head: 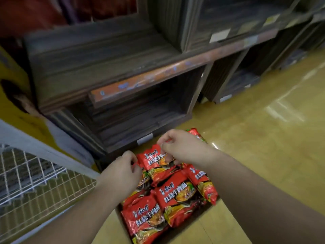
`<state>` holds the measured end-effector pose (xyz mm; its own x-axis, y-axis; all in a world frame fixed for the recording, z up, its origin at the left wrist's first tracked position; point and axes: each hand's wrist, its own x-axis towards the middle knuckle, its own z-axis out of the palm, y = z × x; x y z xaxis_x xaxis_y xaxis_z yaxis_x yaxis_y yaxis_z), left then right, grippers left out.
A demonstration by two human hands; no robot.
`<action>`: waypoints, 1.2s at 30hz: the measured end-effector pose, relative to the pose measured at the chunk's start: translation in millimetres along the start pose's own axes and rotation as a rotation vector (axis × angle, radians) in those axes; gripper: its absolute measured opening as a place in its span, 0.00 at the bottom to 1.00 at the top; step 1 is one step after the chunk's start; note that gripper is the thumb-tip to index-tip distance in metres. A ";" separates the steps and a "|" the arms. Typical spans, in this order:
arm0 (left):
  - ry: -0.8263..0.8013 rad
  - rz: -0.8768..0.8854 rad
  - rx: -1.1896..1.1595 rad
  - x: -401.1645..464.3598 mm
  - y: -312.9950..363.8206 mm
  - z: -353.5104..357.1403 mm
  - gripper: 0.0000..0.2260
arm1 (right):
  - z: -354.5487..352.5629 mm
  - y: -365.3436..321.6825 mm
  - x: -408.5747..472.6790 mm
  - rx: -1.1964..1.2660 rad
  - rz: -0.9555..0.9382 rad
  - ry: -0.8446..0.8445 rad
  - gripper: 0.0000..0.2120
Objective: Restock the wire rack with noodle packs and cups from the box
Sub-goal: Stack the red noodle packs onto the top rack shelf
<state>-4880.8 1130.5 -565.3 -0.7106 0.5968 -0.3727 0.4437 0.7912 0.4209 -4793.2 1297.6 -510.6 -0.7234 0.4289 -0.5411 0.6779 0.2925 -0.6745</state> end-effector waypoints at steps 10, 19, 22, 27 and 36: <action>-0.140 -0.392 -0.538 95.9 -66.5 116.9 0.09 | 78.9 104.0 132.0 -0.146 0.126 0.020 0.14; -0.215 -0.684 -1.255 128.7 -51.6 166.9 0.18 | 106.7 139.7 167.1 -0.462 0.169 0.096 0.35; -0.159 -0.717 -1.296 129.4 -46.8 170.3 0.13 | 109.6 140.8 165.4 -0.429 0.192 0.094 0.36; -0.241 -0.672 -1.314 126.8 -38.1 164.2 0.18 | 108.3 145.8 158.5 -0.176 0.228 0.015 0.33; -0.281 -0.623 -1.172 113.1 -38.6 143.1 0.13 | 108.9 147.6 146.2 -0.182 0.270 0.006 0.25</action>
<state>-4900.2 1186.6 -742.0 -0.4238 0.3026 -0.8537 -0.7299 0.4439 0.5198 -4813.2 1310.4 -743.9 -0.5134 0.5167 -0.6851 0.8581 0.3149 -0.4056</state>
